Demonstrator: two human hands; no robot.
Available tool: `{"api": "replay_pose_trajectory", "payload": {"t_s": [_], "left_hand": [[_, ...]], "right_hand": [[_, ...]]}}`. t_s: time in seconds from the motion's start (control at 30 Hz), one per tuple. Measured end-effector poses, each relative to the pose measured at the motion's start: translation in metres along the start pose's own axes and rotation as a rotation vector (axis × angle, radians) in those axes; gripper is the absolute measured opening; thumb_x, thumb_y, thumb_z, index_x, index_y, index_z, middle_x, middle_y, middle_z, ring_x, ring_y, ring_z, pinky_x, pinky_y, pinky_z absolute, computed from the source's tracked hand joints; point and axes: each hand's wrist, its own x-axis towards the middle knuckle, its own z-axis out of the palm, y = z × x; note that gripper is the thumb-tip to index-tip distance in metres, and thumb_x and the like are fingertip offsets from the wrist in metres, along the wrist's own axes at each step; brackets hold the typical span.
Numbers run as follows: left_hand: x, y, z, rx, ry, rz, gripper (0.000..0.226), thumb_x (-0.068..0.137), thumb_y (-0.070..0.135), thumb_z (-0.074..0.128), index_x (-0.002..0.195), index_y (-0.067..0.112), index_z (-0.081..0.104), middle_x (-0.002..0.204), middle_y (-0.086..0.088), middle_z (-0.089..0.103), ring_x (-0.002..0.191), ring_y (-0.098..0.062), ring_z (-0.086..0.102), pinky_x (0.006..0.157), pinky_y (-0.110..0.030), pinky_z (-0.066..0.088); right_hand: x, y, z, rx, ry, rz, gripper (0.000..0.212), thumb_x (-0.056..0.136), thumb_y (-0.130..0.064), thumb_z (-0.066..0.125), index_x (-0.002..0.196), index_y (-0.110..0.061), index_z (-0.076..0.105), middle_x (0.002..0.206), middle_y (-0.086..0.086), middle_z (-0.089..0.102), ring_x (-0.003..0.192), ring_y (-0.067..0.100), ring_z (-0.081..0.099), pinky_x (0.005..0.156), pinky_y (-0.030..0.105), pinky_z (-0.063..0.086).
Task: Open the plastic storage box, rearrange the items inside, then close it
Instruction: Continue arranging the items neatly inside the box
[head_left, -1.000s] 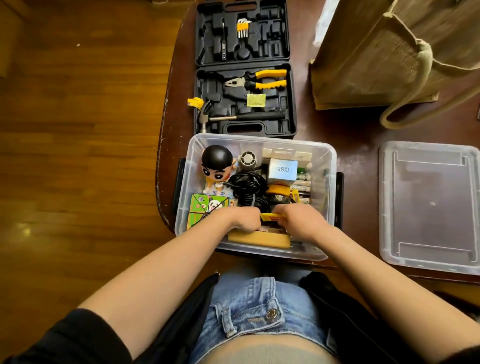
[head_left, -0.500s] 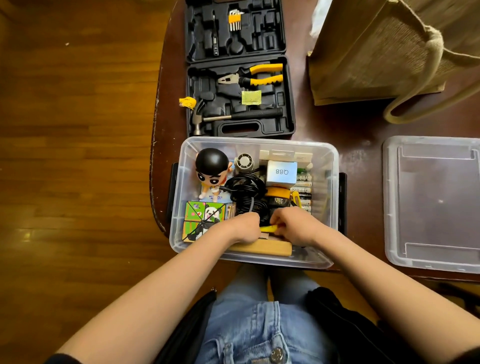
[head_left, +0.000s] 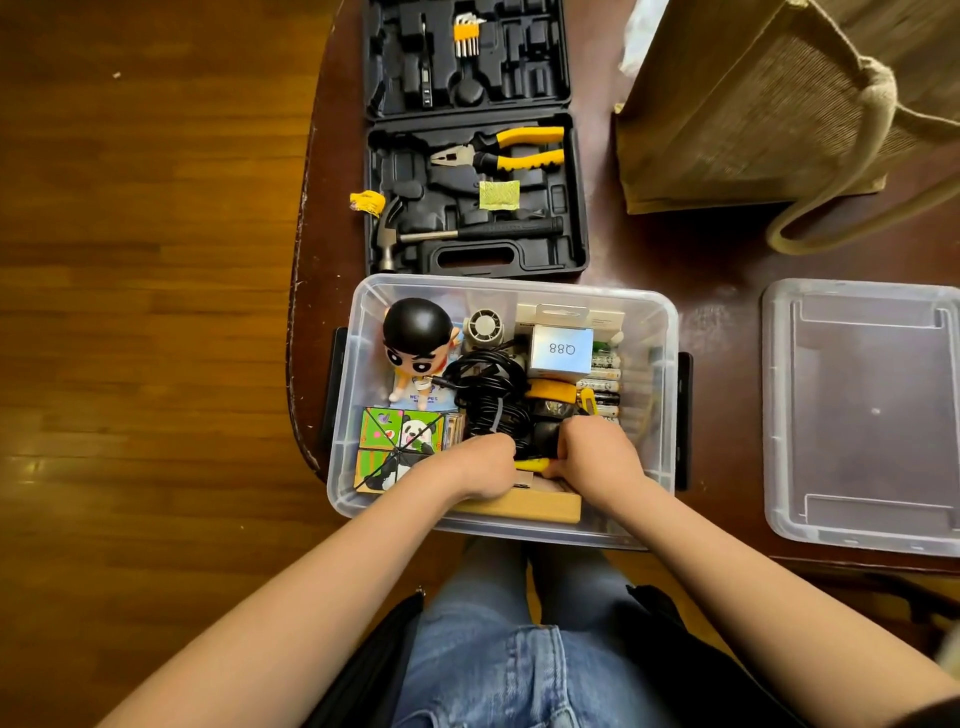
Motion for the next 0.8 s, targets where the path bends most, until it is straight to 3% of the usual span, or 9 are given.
{"api": "replay_pose_trajectory", "payload": {"t_s": [0.07, 0.13, 0.2, 0.27, 0.33, 0.43, 0.5, 0.63, 0.8], "left_hand": [[-0.002, 0.001, 0.000, 0.019, 0.014, 0.019, 0.036, 0.097, 0.007, 0.037, 0.128, 0.001, 0.054, 0.117, -0.011, 0.057, 0.101, -0.021, 0.049, 0.093, -0.035, 0.042], [-0.006, 0.002, 0.000, 0.054, 0.067, 0.063, 0.036, 0.098, 0.009, 0.037, 0.127, 0.008, 0.058, 0.130, -0.012, 0.058, 0.117, -0.027, 0.053, 0.106, -0.041, 0.037], [-0.009, 0.001, 0.000, 0.072, 0.118, 0.099, 0.036, 0.098, 0.011, 0.037, 0.125, 0.015, 0.060, 0.129, -0.008, 0.059, 0.120, -0.027, 0.052, 0.109, -0.042, 0.031], [-0.012, 0.001, 0.000, 0.119, 0.114, 0.107, 0.031, 0.097, 0.010, 0.037, 0.110, 0.010, 0.065, 0.116, -0.012, 0.064, 0.110, -0.030, 0.057, 0.108, -0.046, 0.034], [-0.012, 0.002, -0.002, 0.177, 0.054, 0.086, 0.023, 0.096, 0.008, 0.036, 0.090, 0.005, 0.058, 0.101, -0.014, 0.063, 0.100, -0.032, 0.059, 0.105, -0.048, 0.037], [-0.007, 0.005, -0.007, 0.192, -0.023, 0.075, 0.020, 0.097, 0.010, 0.037, 0.090, 0.006, 0.056, 0.091, -0.010, 0.058, 0.099, -0.029, 0.059, 0.091, -0.041, 0.039], [-0.006, 0.006, -0.008, 0.192, 0.014, 0.078, 0.020, 0.096, 0.010, 0.041, 0.086, 0.007, 0.057, 0.081, -0.005, 0.057, 0.089, -0.025, 0.058, 0.080, -0.034, 0.035], [-0.003, 0.009, -0.016, 0.252, 0.261, 0.095, 0.019, 0.089, 0.004, 0.053, 0.102, 0.009, 0.066, 0.102, -0.009, 0.065, 0.097, -0.028, 0.061, 0.086, -0.039, 0.051], [0.004, 0.018, -0.020, 0.392, 0.269, 0.156, 0.015, 0.085, 0.000, 0.057, 0.095, 0.008, 0.066, 0.100, -0.012, 0.066, 0.096, -0.032, 0.062, 0.078, -0.038, 0.051]], "right_hand": [[0.000, -0.001, 0.001, -0.047, 0.021, -0.003, 0.019, 0.080, -0.026, 0.071, 0.090, -0.011, 0.066, 0.087, 0.006, 0.065, 0.082, 0.026, 0.062, 0.060, 0.028, 0.043], [0.000, 0.000, 0.001, -0.075, 0.036, 0.008, 0.015, 0.083, -0.021, 0.066, 0.093, -0.010, 0.066, 0.090, 0.008, 0.067, 0.082, 0.027, 0.063, 0.060, 0.029, 0.044], [0.000, 0.002, 0.001, -0.089, 0.023, 0.031, 0.015, 0.085, -0.016, 0.062, 0.097, -0.009, 0.065, 0.093, 0.009, 0.067, 0.085, 0.027, 0.063, 0.061, 0.028, 0.043], [-0.001, 0.004, 0.000, -0.103, -0.010, 0.046, 0.017, 0.086, -0.010, 0.057, 0.102, -0.007, 0.065, 0.096, 0.010, 0.066, 0.087, 0.027, 0.063, 0.062, 0.028, 0.042], [-0.002, 0.004, 0.000, -0.116, -0.033, 0.046, 0.020, 0.088, -0.007, 0.054, 0.105, -0.006, 0.064, 0.099, 0.011, 0.065, 0.090, 0.028, 0.063, 0.063, 0.028, 0.042], [-0.005, 0.005, -0.002, -0.117, -0.034, 0.043, 0.020, 0.088, -0.007, 0.054, 0.107, -0.008, 0.063, 0.103, 0.011, 0.064, 0.094, 0.028, 0.062, 0.065, 0.028, 0.041], [-0.006, 0.005, -0.004, -0.103, -0.026, 0.026, 0.019, 0.088, -0.010, 0.056, 0.107, -0.010, 0.062, 0.104, 0.010, 0.064, 0.095, 0.027, 0.062, 0.067, 0.028, 0.043], [-0.001, 0.005, -0.009, -0.047, -0.049, -0.007, 0.015, 0.086, -0.019, 0.062, 0.098, -0.011, 0.068, 0.097, 0.008, 0.066, 0.088, 0.026, 0.062, 0.072, 0.031, 0.050], [0.005, 0.001, -0.010, -0.044, -0.076, -0.040, 0.011, 0.085, -0.018, 0.065, 0.088, -0.010, 0.071, 0.085, 0.008, 0.068, 0.080, 0.025, 0.062, 0.070, 0.031, 0.054]]}}
